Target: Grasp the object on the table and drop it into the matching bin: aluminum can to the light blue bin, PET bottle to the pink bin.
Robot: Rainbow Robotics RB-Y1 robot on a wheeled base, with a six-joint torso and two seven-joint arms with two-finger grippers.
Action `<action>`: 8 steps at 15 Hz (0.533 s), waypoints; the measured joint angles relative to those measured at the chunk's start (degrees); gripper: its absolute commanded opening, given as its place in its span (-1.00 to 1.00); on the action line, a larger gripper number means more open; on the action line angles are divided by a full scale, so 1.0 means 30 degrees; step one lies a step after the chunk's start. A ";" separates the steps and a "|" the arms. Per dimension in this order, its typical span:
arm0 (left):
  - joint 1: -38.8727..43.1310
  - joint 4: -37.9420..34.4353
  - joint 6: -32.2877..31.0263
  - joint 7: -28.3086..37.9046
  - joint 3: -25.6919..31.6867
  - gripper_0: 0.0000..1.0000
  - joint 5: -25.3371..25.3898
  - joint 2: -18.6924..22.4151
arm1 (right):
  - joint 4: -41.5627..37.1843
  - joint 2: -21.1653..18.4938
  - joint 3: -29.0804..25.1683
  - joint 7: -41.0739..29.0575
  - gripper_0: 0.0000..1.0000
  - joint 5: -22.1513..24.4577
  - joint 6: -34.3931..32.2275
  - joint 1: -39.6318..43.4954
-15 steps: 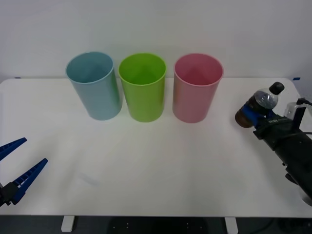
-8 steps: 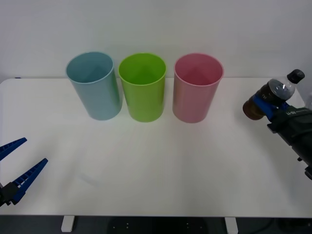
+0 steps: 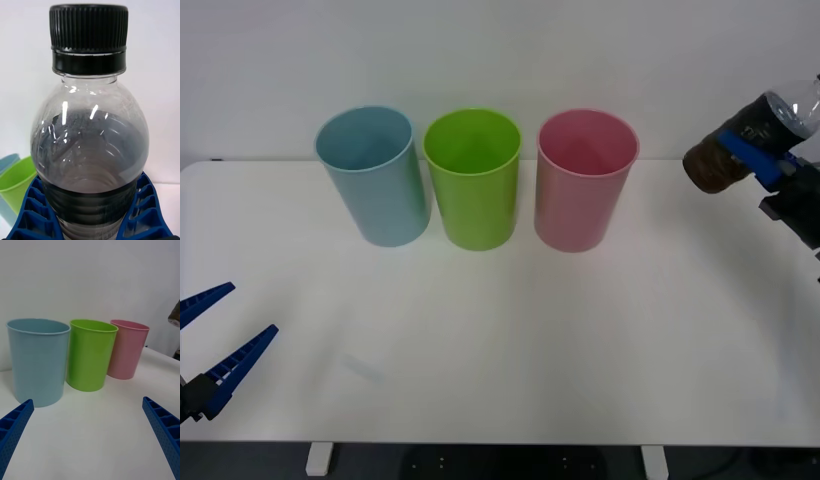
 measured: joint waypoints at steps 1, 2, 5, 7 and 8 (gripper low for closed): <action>0.0000 0.0000 0.0000 0.0001 0.0000 1.00 0.0000 0.0000 | -0.0009 -0.0233 -0.0055 -0.0568 -1.00 -0.0002 -0.0313 -0.0422; 0.0000 0.0000 0.0000 0.0000 0.0000 1.00 0.0000 0.0000 | -0.0016 -0.0419 -0.0069 -0.0865 -1.00 -0.0004 -0.0528 -0.0830; 0.0000 0.0000 0.0000 0.0000 0.0000 1.00 0.0000 0.0000 | 0.0008 -0.0726 0.0086 -0.0826 -1.00 0.0128 -0.1106 -0.1998; 0.0000 0.0000 0.0000 0.0001 0.0000 1.00 0.0000 0.0000 | 0.0037 -0.0825 0.0174 -0.0604 -1.00 0.0921 -0.1615 -0.2892; 0.0000 0.0000 0.0000 0.0000 0.0000 1.00 0.0000 0.0000 | 0.0213 -0.0808 0.0202 -0.0465 -1.00 0.1329 -0.1976 -0.3337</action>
